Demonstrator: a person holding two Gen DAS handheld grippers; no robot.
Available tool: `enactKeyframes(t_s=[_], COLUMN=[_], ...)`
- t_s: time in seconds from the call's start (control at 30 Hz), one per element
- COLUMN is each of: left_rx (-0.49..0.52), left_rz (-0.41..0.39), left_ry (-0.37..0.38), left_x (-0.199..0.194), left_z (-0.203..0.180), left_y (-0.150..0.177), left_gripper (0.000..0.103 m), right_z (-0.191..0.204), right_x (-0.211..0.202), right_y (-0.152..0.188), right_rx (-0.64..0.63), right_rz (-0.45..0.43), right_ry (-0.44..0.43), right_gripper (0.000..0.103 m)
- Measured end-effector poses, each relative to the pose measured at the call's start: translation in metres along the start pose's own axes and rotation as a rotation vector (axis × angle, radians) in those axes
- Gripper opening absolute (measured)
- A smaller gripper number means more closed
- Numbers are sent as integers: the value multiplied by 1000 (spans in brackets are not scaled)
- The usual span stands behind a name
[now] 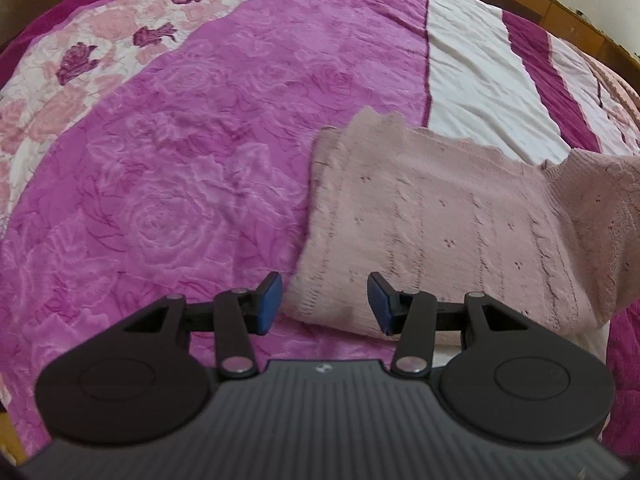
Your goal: Fold small clothes
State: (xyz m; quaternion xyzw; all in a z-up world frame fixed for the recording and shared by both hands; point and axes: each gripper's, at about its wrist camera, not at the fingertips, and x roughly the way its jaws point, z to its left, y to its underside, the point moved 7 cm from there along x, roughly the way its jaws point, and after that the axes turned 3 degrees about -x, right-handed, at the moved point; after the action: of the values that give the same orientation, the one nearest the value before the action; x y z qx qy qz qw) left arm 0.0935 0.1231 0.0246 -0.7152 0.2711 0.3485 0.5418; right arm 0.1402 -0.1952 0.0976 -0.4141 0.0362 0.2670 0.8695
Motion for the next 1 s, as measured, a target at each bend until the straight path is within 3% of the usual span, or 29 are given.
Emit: enactKeyframes(t_s=[0.3, 0.6, 1.0], left_rx=[-24, -73, -124], left_rz=[-24, -27, -33], left_ry=[-36, -26, -14], left_x=[-6, -7, -8], left_z=[28, 55, 86], left_y=[-9, -15, -11], left_gripper=[49, 49, 49], right_z=[58, 112, 143], right_x=[26, 70, 145], right_y=[12, 47, 141], right_rx=[-35, -75, -169], right_rz=[47, 115, 296], right_ry=[-75, -94, -8], right_gripper=[21, 20, 21])
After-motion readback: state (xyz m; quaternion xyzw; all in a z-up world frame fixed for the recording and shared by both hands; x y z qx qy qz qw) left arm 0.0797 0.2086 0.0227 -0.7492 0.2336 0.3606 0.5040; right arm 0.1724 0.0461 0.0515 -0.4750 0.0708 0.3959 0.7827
